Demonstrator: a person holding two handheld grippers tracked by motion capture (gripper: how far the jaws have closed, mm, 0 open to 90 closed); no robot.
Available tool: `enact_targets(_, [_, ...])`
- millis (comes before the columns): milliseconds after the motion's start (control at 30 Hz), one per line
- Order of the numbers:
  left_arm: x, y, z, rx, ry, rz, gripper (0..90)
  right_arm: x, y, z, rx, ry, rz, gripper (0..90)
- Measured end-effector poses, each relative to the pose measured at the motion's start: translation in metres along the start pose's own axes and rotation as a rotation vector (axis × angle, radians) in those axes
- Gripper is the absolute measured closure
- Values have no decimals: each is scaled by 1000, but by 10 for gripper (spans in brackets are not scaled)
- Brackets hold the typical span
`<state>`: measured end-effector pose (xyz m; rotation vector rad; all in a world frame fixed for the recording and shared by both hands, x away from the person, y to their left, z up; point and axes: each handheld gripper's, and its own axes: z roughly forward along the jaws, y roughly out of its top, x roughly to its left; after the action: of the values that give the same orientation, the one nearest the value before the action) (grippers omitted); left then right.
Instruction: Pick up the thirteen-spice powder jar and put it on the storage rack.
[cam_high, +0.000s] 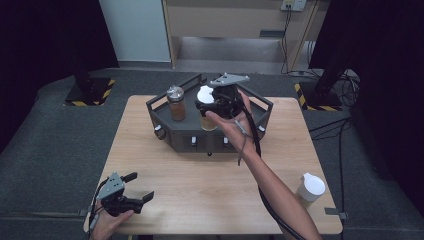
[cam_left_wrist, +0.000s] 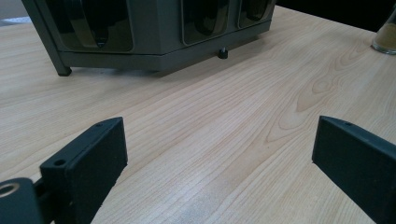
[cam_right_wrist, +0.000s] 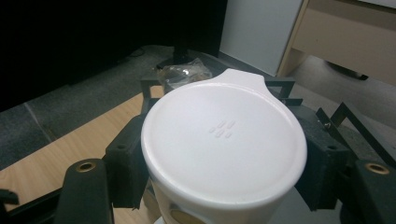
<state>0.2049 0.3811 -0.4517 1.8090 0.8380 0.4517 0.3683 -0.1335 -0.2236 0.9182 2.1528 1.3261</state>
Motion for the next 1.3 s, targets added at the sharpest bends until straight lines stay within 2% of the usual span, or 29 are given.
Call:
enact_targets(200, [0, 0, 0, 1, 0, 1, 24, -7, 11, 19, 9, -21, 30, 308])
enact_targets(467, [0, 0, 0, 1, -3, 4, 24, -12, 18, 45, 29, -62, 59, 308])
enact_targets(800, [0, 0, 0, 0, -5, 6, 25, -15, 17, 71, 55, -99, 84, 308])
enact_targets(1300, [-1, 1, 0, 3, -4, 11, 25, -24, 9, 88, 82, -107, 116, 308])
